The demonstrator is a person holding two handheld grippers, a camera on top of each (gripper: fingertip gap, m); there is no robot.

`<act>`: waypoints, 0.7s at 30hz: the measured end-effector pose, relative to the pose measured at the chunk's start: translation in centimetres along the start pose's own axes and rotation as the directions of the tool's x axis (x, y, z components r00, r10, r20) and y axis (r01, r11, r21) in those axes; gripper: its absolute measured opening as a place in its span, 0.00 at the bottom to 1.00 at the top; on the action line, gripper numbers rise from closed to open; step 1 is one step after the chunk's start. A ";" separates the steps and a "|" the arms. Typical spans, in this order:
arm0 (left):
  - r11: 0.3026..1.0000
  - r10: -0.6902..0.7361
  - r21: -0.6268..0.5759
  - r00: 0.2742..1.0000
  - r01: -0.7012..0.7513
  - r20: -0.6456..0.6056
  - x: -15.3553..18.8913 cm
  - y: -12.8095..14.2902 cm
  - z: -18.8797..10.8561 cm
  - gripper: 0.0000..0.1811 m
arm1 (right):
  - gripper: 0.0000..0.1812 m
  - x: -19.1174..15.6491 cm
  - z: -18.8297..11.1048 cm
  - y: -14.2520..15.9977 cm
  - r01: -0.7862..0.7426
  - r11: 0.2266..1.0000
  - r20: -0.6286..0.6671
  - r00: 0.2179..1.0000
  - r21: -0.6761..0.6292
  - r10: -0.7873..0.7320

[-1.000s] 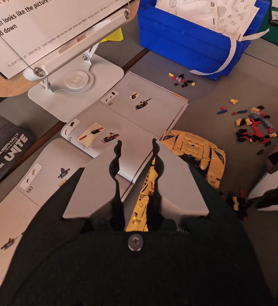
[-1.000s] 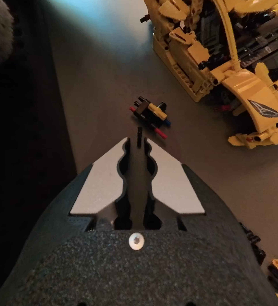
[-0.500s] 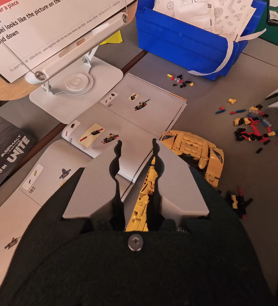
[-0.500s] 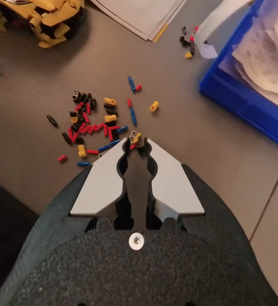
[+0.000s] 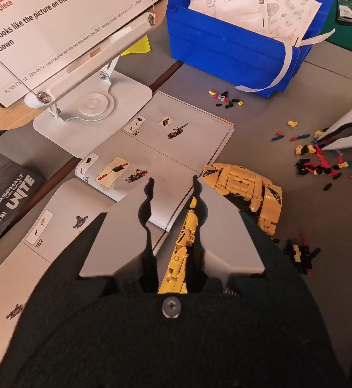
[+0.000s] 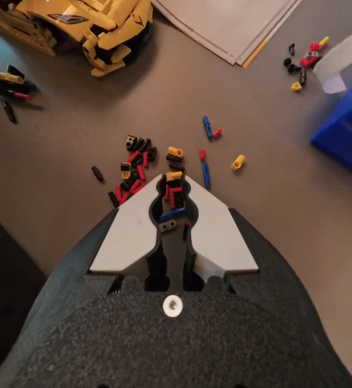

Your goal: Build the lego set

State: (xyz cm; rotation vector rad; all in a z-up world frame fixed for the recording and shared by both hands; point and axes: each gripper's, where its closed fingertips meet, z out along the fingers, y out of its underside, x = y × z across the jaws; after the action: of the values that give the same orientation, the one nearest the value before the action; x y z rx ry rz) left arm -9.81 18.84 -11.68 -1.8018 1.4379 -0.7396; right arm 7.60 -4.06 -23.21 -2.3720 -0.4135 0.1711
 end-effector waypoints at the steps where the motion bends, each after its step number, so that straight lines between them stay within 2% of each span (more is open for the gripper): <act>1: 1.000 0.003 -0.001 1.000 -0.003 -0.001 0.0 0.0 0.0 0.21 | 0.08 0.0 0.4 -0.1 0.016 1.000 0.005 1.000 -0.014 -0.016; 5: 1.000 0.013 -0.007 1.000 -0.013 0.001 0.1 0.2 0.1 0.21 | 0.08 0.1 1.4 -0.6 0.046 0.998 0.016 0.999 -0.045 -0.045; 21: 1.000 0.007 -0.010 1.000 -0.007 0.004 -0.2 0.3 0.2 0.21 | 0.08 0.5 1.6 -0.3 0.061 0.995 -0.017 0.998 -0.076 -0.062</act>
State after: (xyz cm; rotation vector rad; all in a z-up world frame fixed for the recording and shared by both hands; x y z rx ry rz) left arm -9.84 19.03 -12.06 -1.8041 1.4466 -0.7261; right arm 7.62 -2.69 -24.24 -2.4297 -0.4907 0.1052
